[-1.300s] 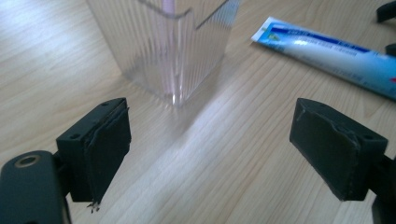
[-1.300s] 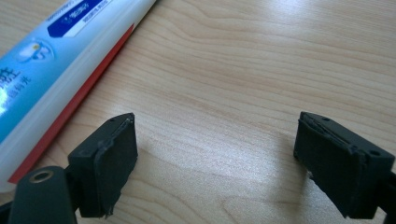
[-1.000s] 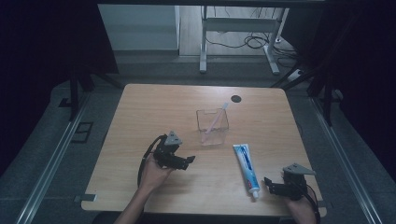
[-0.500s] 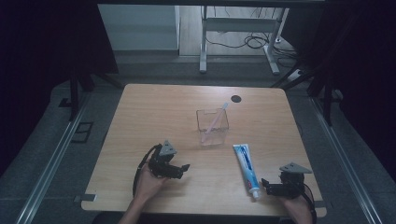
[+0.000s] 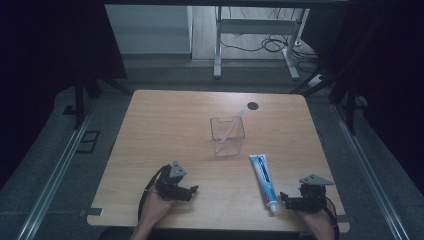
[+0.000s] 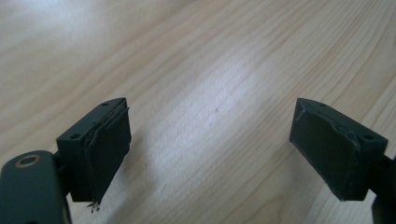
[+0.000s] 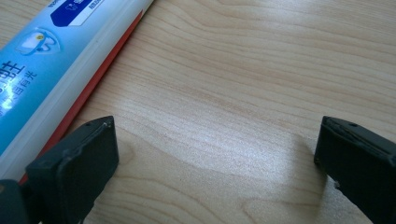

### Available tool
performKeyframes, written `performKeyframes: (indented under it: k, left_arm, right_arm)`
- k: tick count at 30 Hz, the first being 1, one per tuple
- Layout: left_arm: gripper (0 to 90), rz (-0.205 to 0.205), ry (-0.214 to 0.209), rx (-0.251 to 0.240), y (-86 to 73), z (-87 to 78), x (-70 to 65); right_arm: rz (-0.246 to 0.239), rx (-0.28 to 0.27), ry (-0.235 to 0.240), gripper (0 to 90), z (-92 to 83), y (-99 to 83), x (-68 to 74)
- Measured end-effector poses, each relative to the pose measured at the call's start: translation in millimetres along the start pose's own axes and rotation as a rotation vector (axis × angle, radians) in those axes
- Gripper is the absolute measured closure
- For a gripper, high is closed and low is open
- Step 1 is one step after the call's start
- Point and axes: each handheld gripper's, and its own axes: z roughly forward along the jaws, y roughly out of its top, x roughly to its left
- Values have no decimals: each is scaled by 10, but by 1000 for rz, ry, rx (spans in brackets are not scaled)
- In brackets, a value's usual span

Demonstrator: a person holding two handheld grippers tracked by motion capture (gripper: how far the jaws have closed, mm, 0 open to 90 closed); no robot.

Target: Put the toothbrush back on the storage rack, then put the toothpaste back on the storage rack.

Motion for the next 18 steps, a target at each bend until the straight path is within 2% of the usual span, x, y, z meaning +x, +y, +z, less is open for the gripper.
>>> performKeyframes:
  k: [4,6,9,18]
  left_arm:
    - [128,5,1,7,-20,23,4]
    - [128,10,0,2,-27,23,14]
    - [128,9,2,-4,-37,23,12]
    - [130,9,4,-5,-37,23,13]
  right_arm:
    - [6,1,-2,56,-23,0,-5]
    - [14,-4,-1,115,-51,-4,-25]
    - [30,-11,16,147,-75,-9,-45]
    - [20,-15,47,232,-114,-4,-22]
